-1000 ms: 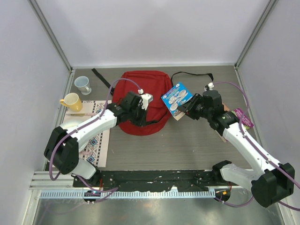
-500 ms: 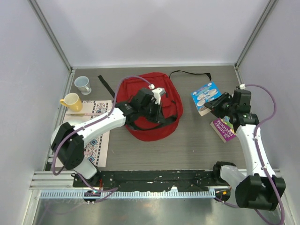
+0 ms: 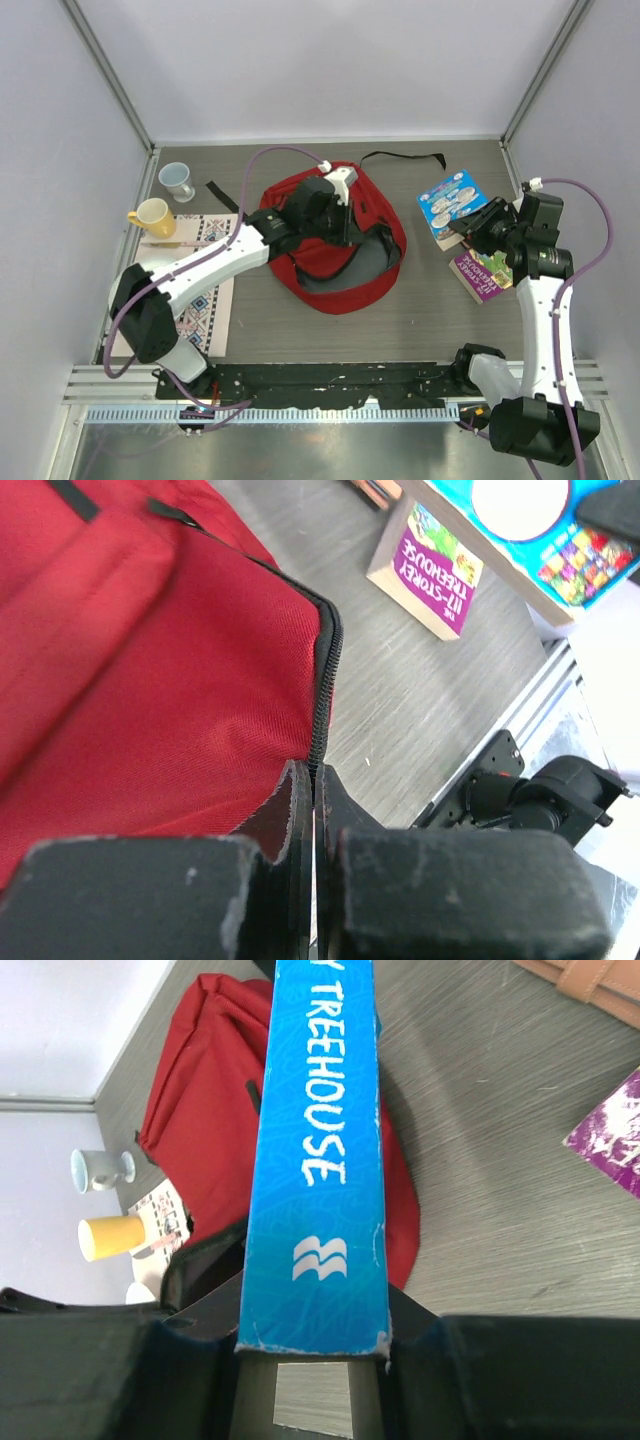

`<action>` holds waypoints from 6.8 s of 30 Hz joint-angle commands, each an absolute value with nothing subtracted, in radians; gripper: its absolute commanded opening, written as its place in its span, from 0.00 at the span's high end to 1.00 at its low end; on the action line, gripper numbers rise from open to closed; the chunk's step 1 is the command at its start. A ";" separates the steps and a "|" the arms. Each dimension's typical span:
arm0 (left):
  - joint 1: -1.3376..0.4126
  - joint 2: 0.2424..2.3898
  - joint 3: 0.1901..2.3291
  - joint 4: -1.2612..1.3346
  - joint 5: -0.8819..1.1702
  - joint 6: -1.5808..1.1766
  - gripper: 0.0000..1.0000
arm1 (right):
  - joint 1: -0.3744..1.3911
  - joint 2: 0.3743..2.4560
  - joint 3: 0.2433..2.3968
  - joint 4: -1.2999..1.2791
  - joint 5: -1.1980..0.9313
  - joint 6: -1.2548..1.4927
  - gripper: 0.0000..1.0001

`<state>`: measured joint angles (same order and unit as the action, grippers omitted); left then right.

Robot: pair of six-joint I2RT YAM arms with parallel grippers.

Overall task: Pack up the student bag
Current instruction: Place the book in the student bag, then pick up the book from the center of the board.

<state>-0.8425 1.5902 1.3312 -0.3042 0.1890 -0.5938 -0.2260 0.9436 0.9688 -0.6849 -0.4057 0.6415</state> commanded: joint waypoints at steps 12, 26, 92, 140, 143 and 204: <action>-0.736 1.470 1.488 -0.338 0.008 -0.538 1.00 | -0.203 0.713 1.051 -0.821 -0.515 0.660 0.99; -0.738 1.433 1.545 -0.268 -0.107 -0.517 1.00 | -0.107 0.689 1.052 -0.730 -0.820 0.791 0.99; -0.736 1.390 1.413 -0.198 0.121 -0.627 1.00 | 0.621 1.835 0.816 0.608 -0.064 1.348 0.55; -0.732 1.336 1.160 -0.236 0.224 -0.611 0.33 | 0.212 0.756 0.807 -0.699 0.500 0.816 0.08; -0.733 1.289 1.135 -0.193 0.192 -0.633 0.16 | 0.015 0.816 0.828 -0.747 0.381 0.804 0.00; -0.989 2.819 2.424 0.094 0.646 -0.899 0.17 | -0.788 1.117 0.514 -0.353 -0.252 0.558 0.23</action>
